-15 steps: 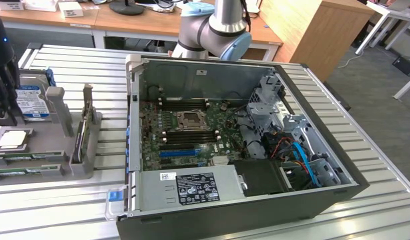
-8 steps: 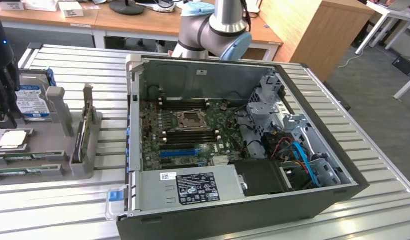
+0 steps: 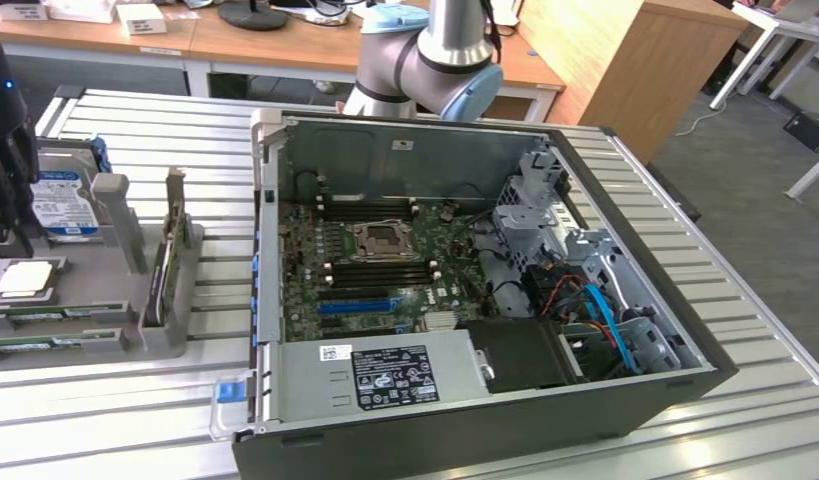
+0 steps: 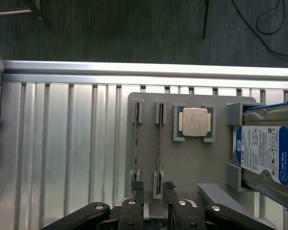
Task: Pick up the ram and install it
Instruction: 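Pick up the ram and move it above insertion slot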
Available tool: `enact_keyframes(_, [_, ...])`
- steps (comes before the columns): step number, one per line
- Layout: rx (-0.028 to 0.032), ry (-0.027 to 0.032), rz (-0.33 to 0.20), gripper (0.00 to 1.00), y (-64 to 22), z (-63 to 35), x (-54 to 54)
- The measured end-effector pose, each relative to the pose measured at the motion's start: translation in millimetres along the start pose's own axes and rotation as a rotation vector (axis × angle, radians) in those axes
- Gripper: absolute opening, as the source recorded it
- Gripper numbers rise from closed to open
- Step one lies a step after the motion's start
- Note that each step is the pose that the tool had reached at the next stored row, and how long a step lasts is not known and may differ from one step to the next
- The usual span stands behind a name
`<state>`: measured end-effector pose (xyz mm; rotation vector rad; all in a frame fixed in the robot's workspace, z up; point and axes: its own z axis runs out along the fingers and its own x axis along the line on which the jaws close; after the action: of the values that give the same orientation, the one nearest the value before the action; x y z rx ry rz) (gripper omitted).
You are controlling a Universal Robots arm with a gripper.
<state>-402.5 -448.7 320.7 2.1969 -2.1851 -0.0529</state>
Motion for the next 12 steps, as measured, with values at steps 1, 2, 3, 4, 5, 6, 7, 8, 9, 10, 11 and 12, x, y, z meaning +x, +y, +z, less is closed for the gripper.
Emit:
enact_keyframes(1, [-0.0001, 0.0, 0.0, 0.3, -0.1, 0.0, 0.5])
enact_keyframes(2, [-0.0001, 0.0, 0.0, 0.3, -0.2, 0.0, 1.2])
enact_keyframes(3, [-0.0001, 0.0, 0.0, 0.3, -0.3, -0.1, 2.1])
enact_keyframes(4, [0.0, 0.0, 0.0, 0.3, -0.4, 0.0, 3.0])
enact_keyframes(5, [-0.0001, 0.0, 0.0, 0.3, -0.4, -0.1, 3.5])
enact_keyframes(6, [0.0, 0.0, 0.001, 0.3, -0.4, 0.2, 3.6])
enact_keyframes(7, [0.0002, -0.0002, 0.001, 0.3, -0.5, 1.4, 4.0])
enact_keyframes(8, [0.0, 0.0, 0.0, 0.3, -0.6, 2.7, 4.5])
enact_keyframes(9, [0.0001, 0.0, 0.0, 0.3, -0.7, 4.3, 5.3])
enact_keyframes(10, [0.0002, 0.0001, 0.0, 0.3, -0.8, 5.9, 5.9])
enact_keyframes(11, [0.0001, 0.0001, 0.0, 0.3, -0.8, 7.4, 6.7])
enact_keyframes(12, [0.0002, 0.0001, 0.0, 0.3, -0.9, 9.0, 7.4])
